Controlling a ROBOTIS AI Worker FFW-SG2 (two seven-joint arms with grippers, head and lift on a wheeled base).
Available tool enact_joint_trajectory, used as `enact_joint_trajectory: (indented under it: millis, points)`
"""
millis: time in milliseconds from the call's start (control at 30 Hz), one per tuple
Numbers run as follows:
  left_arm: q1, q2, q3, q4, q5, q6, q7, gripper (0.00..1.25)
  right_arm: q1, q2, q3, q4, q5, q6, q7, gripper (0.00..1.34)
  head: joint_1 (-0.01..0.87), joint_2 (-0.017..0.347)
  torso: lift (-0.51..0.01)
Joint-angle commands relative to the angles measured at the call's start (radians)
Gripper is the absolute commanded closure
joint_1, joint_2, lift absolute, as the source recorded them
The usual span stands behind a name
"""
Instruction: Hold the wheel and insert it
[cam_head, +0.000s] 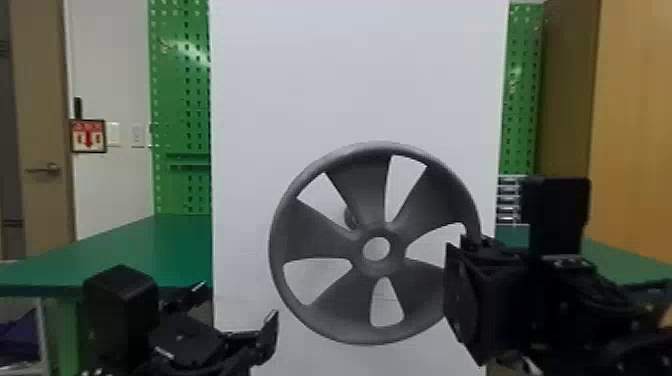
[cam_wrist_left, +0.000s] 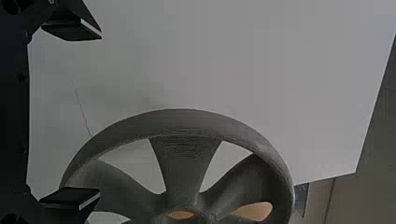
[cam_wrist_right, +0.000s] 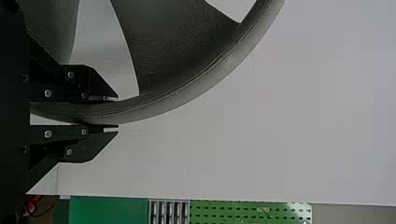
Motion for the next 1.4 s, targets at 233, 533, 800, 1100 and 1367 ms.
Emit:
enact_joint_trajectory:
  millis: [233,533,800,1100,1367]
  points:
    - [0.002,0.000,0.000,0.000,-0.001,0.000,0.000,0.10,-0.062,0.001,0.018,0.000,-0.024,0.053,0.000,1.15,0.097,0.015,-0.442]
    - [0.005,0.000,-0.002,0.000,-0.001,0.000,0.002,0.10,-0.096,0.001,0.028,0.000,-0.030,0.090,0.000,1.15,0.097,0.015,-0.442]
    - [0.005,0.000,-0.002,0.000,-0.002,0.000,0.003,0.10,-0.118,0.003,0.034,0.000,-0.031,0.118,0.000,1.15,0.097,0.015,-0.442]
    - [0.006,0.000,-0.004,0.000,-0.002,-0.001,0.003,0.10,-0.139,0.003,0.038,0.000,-0.027,0.147,0.000,1.15,0.097,0.015,-0.442]
    - [0.006,0.000,-0.004,0.000,-0.002,-0.001,0.005,0.10,-0.151,0.000,0.041,0.006,-0.014,0.150,0.000,1.15,0.097,0.015,-0.442]
